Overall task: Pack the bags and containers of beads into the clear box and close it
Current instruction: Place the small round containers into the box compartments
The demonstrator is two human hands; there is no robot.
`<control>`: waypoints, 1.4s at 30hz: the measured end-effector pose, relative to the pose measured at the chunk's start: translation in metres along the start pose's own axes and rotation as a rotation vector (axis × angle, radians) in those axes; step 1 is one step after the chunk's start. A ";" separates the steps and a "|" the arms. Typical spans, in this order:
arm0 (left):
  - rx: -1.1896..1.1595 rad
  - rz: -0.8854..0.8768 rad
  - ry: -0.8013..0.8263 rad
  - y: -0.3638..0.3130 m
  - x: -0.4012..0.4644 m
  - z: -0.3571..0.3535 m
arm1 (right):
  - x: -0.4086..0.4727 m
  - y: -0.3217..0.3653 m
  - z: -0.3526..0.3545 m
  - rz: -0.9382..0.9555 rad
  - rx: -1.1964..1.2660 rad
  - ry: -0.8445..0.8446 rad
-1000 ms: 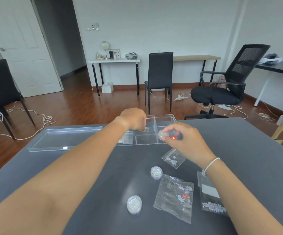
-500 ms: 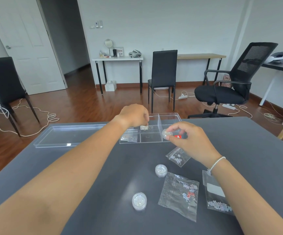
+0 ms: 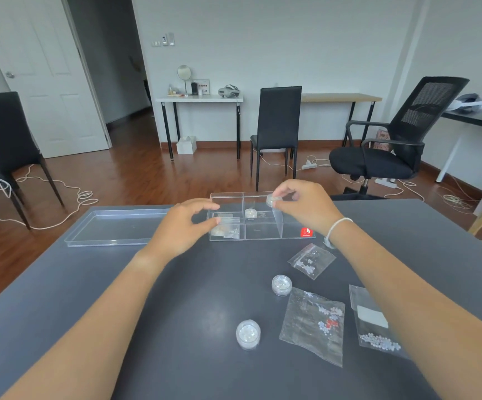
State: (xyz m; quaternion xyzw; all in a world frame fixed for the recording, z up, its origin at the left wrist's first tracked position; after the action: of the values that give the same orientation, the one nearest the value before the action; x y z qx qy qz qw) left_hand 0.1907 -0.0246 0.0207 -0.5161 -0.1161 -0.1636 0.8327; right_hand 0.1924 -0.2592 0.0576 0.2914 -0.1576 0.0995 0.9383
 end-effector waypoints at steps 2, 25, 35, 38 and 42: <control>-0.002 0.012 0.004 0.003 -0.001 -0.001 | 0.013 0.000 -0.008 -0.003 -0.105 0.044; 0.137 -0.037 -0.034 0.011 -0.002 -0.001 | 0.057 0.010 -0.042 0.087 -0.911 0.313; 0.143 -0.028 -0.035 0.010 -0.005 -0.002 | 0.000 0.025 0.001 0.184 -0.503 0.080; 0.173 -0.034 -0.034 0.004 -0.006 -0.003 | -0.036 0.026 0.008 0.206 -0.362 0.100; 0.191 -0.062 -0.046 -0.008 -0.013 -0.004 | -0.072 0.018 0.008 0.210 -0.229 0.232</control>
State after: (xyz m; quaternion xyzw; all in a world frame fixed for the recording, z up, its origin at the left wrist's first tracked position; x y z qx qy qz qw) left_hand 0.1759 -0.0298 0.0203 -0.4343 -0.1660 -0.1657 0.8697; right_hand 0.1185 -0.2564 0.0475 0.1513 -0.0884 0.2111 0.9616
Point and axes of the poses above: each hand's wrist, its own x-axis towards the middle knuckle, its own z-axis out of the back of the hand, y = z × x, the point moved 3 cm from there along x, towards the middle knuckle, and after that the axes turned 13 degrees about -x, right-handed, at the moved point
